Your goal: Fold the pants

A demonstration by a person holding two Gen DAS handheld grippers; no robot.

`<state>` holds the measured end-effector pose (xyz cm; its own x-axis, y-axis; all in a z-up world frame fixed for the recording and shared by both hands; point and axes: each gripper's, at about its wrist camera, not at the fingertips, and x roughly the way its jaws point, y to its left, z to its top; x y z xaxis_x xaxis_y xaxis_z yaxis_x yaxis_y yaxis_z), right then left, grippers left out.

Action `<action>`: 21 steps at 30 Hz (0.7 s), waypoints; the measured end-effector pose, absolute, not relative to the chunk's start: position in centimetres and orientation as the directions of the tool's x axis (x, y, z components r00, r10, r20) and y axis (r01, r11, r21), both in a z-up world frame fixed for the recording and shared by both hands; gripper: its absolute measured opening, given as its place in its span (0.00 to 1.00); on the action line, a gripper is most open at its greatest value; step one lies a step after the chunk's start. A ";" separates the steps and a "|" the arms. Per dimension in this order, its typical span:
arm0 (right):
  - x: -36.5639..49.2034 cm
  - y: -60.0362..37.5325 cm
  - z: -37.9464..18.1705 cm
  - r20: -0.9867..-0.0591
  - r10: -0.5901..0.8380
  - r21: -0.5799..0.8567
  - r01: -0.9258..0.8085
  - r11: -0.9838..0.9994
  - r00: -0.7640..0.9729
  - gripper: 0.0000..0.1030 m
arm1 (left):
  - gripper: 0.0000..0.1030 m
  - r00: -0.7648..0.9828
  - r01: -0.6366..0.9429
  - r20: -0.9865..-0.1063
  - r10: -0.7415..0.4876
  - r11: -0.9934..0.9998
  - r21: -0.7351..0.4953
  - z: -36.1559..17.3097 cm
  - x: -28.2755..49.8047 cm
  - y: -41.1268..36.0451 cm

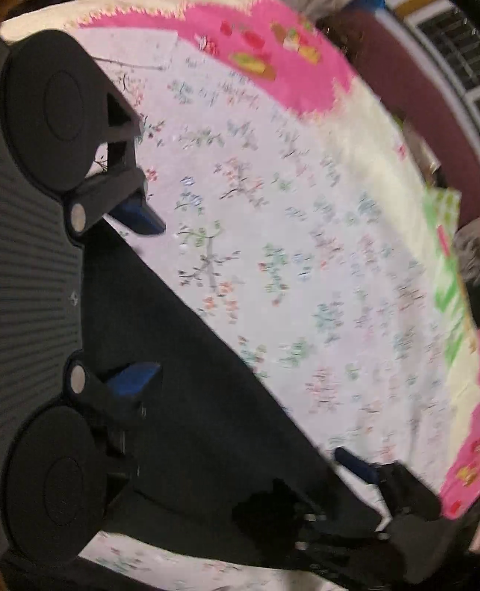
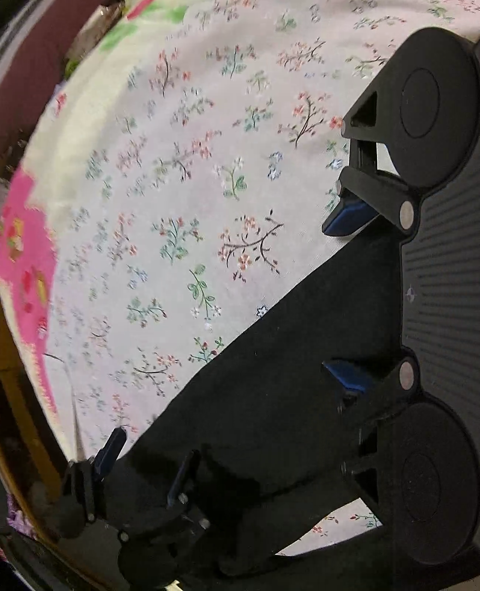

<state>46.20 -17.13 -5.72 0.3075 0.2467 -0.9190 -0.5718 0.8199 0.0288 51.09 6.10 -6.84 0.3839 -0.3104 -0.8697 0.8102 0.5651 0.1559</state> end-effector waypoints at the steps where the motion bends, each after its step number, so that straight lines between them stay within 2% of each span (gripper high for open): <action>1: 46.6 -17.0 -5.9 -0.926 0.244 0.036 -0.573 0.819 0.289 0.55 | 0.70 0.370 0.815 -0.879 -0.300 0.559 0.152 -7.4 51.6 6.2; 4: 47.4 -17.0 -6.8 -0.943 0.243 0.070 -0.575 0.815 0.229 0.49 | 0.69 0.324 0.821 -0.897 -0.303 0.561 0.107 -8.7 52.9 6.7; 6: 47.8 -17.0 -7.5 -0.949 0.233 0.072 -0.572 0.817 0.213 0.49 | 0.70 0.285 0.822 -0.907 -0.308 0.566 0.066 -9.2 53.7 6.9; 8: 48.0 -17.2 -7.9 -0.952 0.233 0.084 -0.562 0.823 0.200 0.41 | 0.70 0.269 0.819 -0.913 -0.308 0.572 0.048 -9.2 53.9 7.2; 10: 48.0 -17.4 -7.8 -0.952 0.236 0.093 -0.550 0.830 0.195 0.23 | 0.68 0.268 0.811 -0.920 -0.286 0.582 0.055 -9.1 53.7 7.7; 13: 47.4 -18.2 -7.3 -0.957 0.226 0.098 -0.528 0.843 0.183 0.00 | 0.48 0.256 0.815 -0.931 -0.260 0.576 0.063 -8.7 53.0 8.4; 14: 47.2 -18.4 -7.1 -0.958 0.221 0.097 -0.524 0.846 0.180 0.00 | 0.41 0.253 0.824 -0.935 -0.247 0.561 0.075 -8.6 52.6 8.4; 17: 46.6 -18.3 -6.2 -0.957 0.220 0.094 -0.520 0.849 0.187 0.00 | 0.31 0.255 0.849 -0.943 -0.216 0.517 0.111 -8.5 52.0 8.4; 21: 46.3 -18.0 -6.0 -0.957 0.205 0.070 -0.521 0.850 0.205 0.00 | 0.30 0.248 0.849 -0.941 -0.228 0.520 0.098 -8.6 52.4 9.0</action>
<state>46.25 -17.99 -6.04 0.2052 0.2050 -0.9570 -0.5214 0.8504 0.0704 52.39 8.95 -8.58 0.2484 -0.2279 -0.9415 0.8486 0.5198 0.0980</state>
